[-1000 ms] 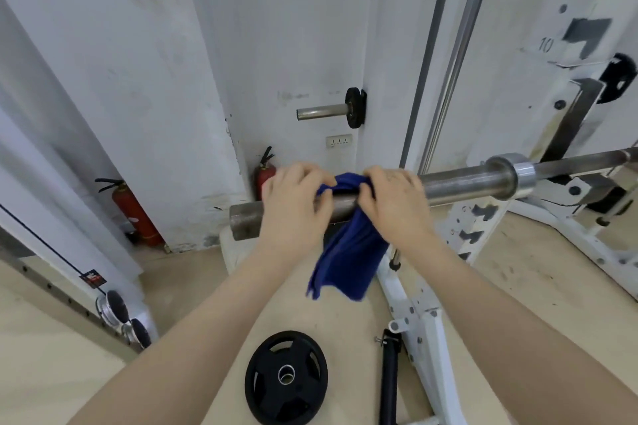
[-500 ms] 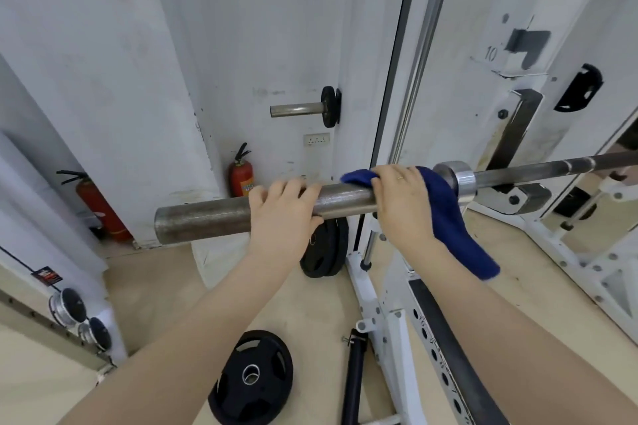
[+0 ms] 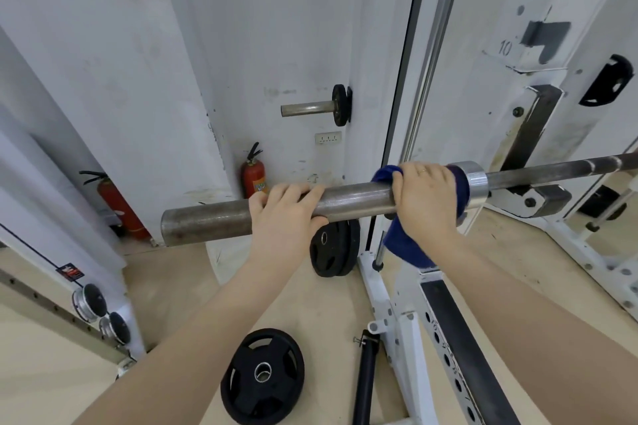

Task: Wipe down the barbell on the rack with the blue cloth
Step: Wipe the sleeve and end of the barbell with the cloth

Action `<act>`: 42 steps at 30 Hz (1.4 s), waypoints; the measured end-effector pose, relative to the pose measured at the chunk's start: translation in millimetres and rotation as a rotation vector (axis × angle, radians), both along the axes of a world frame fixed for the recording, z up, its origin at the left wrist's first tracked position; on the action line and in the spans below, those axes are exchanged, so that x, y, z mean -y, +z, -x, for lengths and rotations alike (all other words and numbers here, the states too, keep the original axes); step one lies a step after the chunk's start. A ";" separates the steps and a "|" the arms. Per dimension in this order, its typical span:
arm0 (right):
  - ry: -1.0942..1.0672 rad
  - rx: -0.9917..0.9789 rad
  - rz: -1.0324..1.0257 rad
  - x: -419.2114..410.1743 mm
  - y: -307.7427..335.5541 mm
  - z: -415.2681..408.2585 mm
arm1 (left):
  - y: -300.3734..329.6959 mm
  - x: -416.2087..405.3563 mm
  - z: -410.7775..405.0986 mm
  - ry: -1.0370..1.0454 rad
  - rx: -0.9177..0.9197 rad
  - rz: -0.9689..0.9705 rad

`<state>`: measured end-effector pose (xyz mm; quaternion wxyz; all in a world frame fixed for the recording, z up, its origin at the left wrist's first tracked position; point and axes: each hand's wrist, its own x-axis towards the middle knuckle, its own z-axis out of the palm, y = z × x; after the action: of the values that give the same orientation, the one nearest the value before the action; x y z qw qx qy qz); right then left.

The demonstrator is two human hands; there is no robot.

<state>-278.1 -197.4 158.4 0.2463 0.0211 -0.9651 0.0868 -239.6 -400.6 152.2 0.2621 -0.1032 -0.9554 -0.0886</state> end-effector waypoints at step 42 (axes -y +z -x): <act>0.295 0.129 -0.045 267.0 21.3 -44.9 | 9.0 205.3 -30.3 -0.303 0.364 -0.655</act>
<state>-233.2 -464.4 179.7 0.1678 0.1627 -0.9670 0.1014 -209.3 -605.8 161.1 0.0915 -0.1366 -0.8813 -0.4431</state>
